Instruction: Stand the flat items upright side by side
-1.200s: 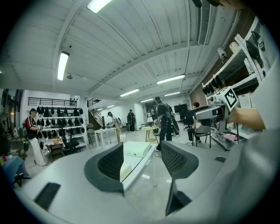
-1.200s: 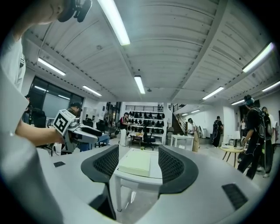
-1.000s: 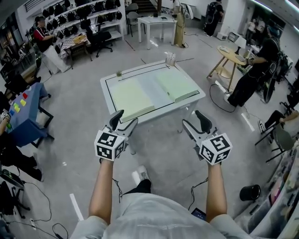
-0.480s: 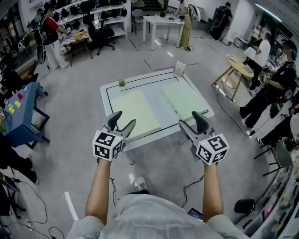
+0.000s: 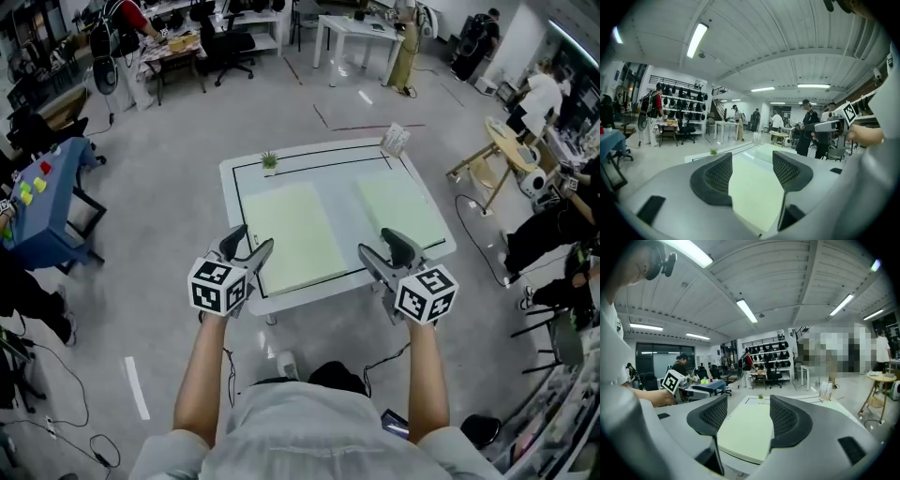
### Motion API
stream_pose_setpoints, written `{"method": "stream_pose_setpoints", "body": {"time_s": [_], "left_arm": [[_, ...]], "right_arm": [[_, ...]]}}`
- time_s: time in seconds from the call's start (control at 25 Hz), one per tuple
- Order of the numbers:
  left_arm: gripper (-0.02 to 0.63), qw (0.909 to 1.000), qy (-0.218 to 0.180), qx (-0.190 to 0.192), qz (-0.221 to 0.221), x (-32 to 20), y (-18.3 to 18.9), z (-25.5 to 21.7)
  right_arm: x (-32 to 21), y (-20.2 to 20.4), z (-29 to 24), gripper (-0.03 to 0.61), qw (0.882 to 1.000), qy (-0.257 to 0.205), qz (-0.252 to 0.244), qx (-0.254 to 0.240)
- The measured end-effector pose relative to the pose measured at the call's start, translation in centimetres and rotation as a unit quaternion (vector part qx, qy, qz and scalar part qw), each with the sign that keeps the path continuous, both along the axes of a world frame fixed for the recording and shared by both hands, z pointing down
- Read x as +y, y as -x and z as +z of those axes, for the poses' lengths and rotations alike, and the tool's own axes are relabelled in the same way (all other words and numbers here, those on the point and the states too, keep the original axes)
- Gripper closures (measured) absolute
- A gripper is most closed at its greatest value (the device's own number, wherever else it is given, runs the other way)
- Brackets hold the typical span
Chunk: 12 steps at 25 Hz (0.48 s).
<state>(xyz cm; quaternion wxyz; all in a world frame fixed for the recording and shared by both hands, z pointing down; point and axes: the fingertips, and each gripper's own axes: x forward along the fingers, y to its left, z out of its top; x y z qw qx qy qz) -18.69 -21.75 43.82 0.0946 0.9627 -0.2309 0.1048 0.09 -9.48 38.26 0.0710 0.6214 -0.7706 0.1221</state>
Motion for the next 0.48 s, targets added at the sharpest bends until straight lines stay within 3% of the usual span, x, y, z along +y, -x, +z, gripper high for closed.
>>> {"method": "stream_pose_setpoints", "body": {"time_s": [0.24, 0.48], "left_arm": [[0.330, 0.9982, 0.054, -0.006, -0.025, -2.6, 1.1, 4.3], [0.328, 0.9934, 0.103, -0.018, -0.048, -4.4, 1.6, 8.6]], "right_arm": [[-4.6, 0.9, 4.2, 0.266, 0.997, 0.048, -0.046, -0.036], [-8.9, 0.8, 9.2, 0.226, 0.987, 0.110, -0.093, -0.076]]}}
